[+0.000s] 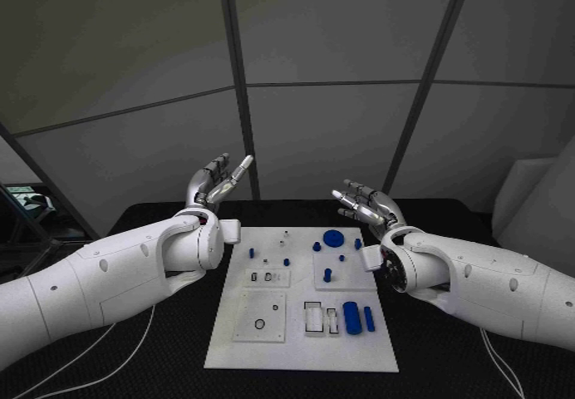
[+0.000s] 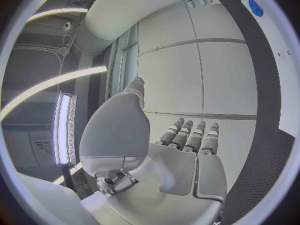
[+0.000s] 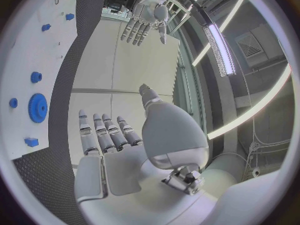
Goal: Assemble the parts on the task board
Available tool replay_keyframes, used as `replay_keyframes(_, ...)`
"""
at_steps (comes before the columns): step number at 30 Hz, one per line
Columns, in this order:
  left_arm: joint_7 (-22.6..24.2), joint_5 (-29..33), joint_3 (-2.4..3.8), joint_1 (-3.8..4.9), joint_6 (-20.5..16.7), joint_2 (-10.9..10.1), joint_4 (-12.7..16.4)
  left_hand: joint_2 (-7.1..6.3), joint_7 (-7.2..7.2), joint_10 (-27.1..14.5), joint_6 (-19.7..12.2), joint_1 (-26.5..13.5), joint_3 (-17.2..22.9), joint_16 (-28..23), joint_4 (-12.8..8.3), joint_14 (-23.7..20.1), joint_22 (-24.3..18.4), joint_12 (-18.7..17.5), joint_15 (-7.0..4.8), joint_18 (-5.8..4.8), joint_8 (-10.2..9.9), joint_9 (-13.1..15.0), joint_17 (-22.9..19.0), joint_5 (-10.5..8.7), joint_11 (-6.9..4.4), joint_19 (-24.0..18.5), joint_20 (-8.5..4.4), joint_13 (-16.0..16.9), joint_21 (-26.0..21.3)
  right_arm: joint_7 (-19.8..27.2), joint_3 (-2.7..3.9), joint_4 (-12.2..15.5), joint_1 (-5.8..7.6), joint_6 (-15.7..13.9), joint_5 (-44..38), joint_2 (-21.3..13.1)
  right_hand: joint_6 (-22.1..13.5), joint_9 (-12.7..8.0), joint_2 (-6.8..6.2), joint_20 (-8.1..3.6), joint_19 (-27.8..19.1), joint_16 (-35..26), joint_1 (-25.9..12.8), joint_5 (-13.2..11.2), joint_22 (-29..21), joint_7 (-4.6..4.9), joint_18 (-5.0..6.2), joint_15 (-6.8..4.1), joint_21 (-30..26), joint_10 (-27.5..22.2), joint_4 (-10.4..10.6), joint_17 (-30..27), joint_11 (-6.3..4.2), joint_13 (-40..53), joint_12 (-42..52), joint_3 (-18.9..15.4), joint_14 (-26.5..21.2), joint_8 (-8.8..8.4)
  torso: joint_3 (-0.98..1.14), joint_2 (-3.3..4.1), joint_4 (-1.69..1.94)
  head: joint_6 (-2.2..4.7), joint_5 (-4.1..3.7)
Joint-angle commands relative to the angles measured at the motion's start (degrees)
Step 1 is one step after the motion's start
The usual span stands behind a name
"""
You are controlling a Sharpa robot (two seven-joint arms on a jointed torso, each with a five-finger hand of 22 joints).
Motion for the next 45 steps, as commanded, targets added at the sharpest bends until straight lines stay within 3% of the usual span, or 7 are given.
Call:
replay_keyframes(1,1.7,0.5,0.06,0.1,2.7,0.1,0.0,1.11,3.16,2.0,1.7,2.2,3.2,0.4,0.2,1.6,0.4,0.5,0.35,-0.02,0.5,0.2,0.2,2.72,0.99,1.2,0.7,0.2,0.7,-4.6,-0.03,-1.3,0.32,9.3,-6.4,0.6,15.9,1.5,0.63,0.47,12.7,3.9,7.9,-1.0,2.5,7.34,3.52,0.13,5.1,23.5,-3.8,1.5,0.67,1.6,4.2,0.8,22.3,2.78,0.0,0.0,-0.02,-0.01,0.01)
replay_keyframes(6,1.7,0.5,0.06,0.1,2.7,0.1,0.0,2.21,4.58,8.1,5.6,3.9,4.3,3.0,0.1,13.5,2.3,1.3,1.82,-0.58,1.0,0.6,1.5,4.53,3.59,9.8,0.79,0.7,4.3,-5.5,-0.05,-2.1,0.48,10.9,-7.4,1.0,32.1,2.5,0.04,-0.29,19.7,6.2,11.4,-2.1,3.8,5.27,5.69,-2.88,9.2,32.7,-6.6,1.7,-2.14,1.3,6.3,2.6,32.7,5.63,0.0,0.0,-0.02,-0.01,0.01)
replay_keyframes(7,0.7,-4.1,0.02,0.08,3.9,-1.8,0.4,2.28,4.63,8.4,5.8,4.0,4.3,3.1,0.1,14.4,2.4,1.3,1.82,-0.63,1.0,0.6,1.6,4.51,3.77,10.4,0.79,0.7,4.5,-3.1,-0.02,-2.5,0.52,3.3,-29.3,-0.8,32.4,2.4,0.0,-0.38,20.0,6.2,11.5,-2.2,3.8,5.2,5.67,-2.98,9.4,33.0,-6.7,1.6,-2.25,1.2,6.3,2.7,33.0,5.59,-0.22,-0.01,0.01,-1.0,0.04)
replay_keyframes(9,-0.2,-4.8,0.02,0.08,5.0,-2.1,0.5,4.09,6.31,19.1,11.8,4.7,4.5,6.5,-0.1,27.0,4.7,3.7,0.6,0.42,2.4,1.3,3.0,4.14,5.81,21.4,0.56,1.9,9.1,-3.7,0.0,-2.5,0.69,2.6,-32.9,-1.0,33.8,2.1,-0.34,-0.98,21.6,6.1,12.0,-2.3,4.0,4.72,5.67,-3.6,10.3,34.6,-7.3,1.4,-2.64,1.1,5.9,3.6,34.9,5.28,-0.26,0.15,0.1,-1.01,0.03)
replay_keyframes(12,-1.8,-6.6,0.01,0.06,6.7,-2.6,0.9,6.41,7.05,34.4,24.8,5.3,4.5,9.7,-1.2,37.8,7.0,7.3,-1.67,2.69,5.5,2.8,3.9,3.77,4.0,33.4,0.41,3.0,14.6,-5.8,0.01,-2.8,1.41,2.2,-40.5,-1.0,36.1,1.8,-1.02,-2.19,23.8,6.3,12.7,-1.9,4.4,3.99,5.69,-4.82,11.7,37.3,-8.6,1.6,-3.44,1.1,5.1,5.9,38.7,4.94,-0.27,0.56,0.27,-0.74,-0.29)
replay_keyframes(17,-3.3,-9.0,0.0,0.03,8.2,-3.6,2.0,7.35,5.4,41.8,35.9,7.0,3.5,10.3,-4.4,45.7,7.7,7.9,-3.82,3.14,7.1,3.0,4.4,3.53,2.0,41.1,-1.31,2.4,17.7,-9.6,0.03,-3.7,2.67,3.0,-50.4,-0.8,39.2,1.7,-3.19,-3.59,25.9,5.3,11.3,-2.0,5.0,3.22,5.61,-6.07,13.7,41.4,-9.4,1.6,-4.59,1.1,3.1,9.8,43.0,3.78,-0.33,1.35,0.73,-0.86,-0.58)
replay_keyframes(45,-4.7,-11.1,-0.01,-0.21,8.8,-9.7,14.7,7.74,3.89,48.0,40.9,9.1,1.9,8.2,-10.2,53.9,9.3,4.8,-6.09,2.94,4.7,1.9,7.1,1.69,0.24,48.9,-4.05,2.2,22.4,-27.7,0.11,-2.6,8.27,19.6,-79.7,0.5,40.9,1.7,-9.64,-10.57,37.8,26.0,8.0,-2.7,17.9,0.78,5.49,-11.41,37.0,42.9,-7.7,15.7,-7.32,1.2,1.0,15.2,63.3,1.52,-1.07,7.88,3.6,-0.3,-4.09)
